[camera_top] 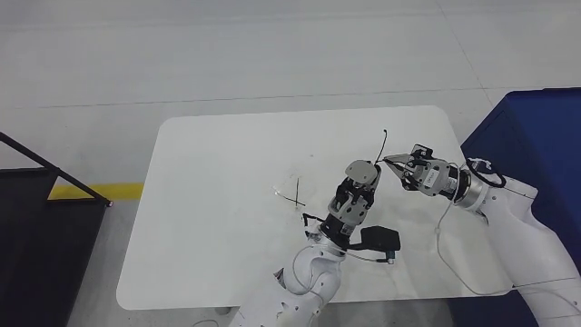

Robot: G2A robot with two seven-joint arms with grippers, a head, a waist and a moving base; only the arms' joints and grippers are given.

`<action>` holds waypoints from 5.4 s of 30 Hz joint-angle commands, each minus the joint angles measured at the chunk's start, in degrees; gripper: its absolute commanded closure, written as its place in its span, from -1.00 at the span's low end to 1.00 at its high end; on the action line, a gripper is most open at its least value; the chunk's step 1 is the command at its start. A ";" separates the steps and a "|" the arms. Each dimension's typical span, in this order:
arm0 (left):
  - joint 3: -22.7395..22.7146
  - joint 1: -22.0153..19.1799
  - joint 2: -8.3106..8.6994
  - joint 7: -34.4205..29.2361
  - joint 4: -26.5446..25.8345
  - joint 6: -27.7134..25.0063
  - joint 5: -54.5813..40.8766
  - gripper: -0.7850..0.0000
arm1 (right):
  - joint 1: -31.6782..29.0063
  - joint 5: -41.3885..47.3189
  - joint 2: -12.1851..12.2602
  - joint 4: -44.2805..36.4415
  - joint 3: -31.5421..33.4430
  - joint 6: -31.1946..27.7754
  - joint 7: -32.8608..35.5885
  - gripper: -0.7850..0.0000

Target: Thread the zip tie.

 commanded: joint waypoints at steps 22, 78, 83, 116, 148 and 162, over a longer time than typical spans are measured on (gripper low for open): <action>-0.54 1.47 -0.77 1.38 0.52 -2.12 0.77 1.00 | -0.80 4.07 -0.32 -1.58 1.77 -2.70 -2.05 1.00; -19.34 12.24 2.99 15.53 -7.40 -10.58 -19.76 -1.00 | -5.77 7.11 -0.86 -14.37 7.85 -0.71 -11.23 1.00; -25.68 21.84 5.98 21.60 -21.24 -24.91 -17.03 -1.00 | -5.77 7.11 -0.86 -14.37 7.85 -0.71 -11.23 1.00; -32.69 30.81 8.24 24.04 -34.73 -35.56 -17.01 -1.00 | -5.77 7.11 -0.86 -14.37 7.85 -0.71 -11.23 1.00; -37.05 33.26 9.32 23.01 -42.18 -36.89 -18.61 -1.00 | 27.38 -21.25 -12.10 6.76 -39.61 5.14 -42.84 0.42; -37.05 33.26 9.32 23.01 -42.18 -36.89 -18.61 -1.00 | 20.14 -11.15 -10.19 2.53 -25.01 -5.75 -30.86 -1.00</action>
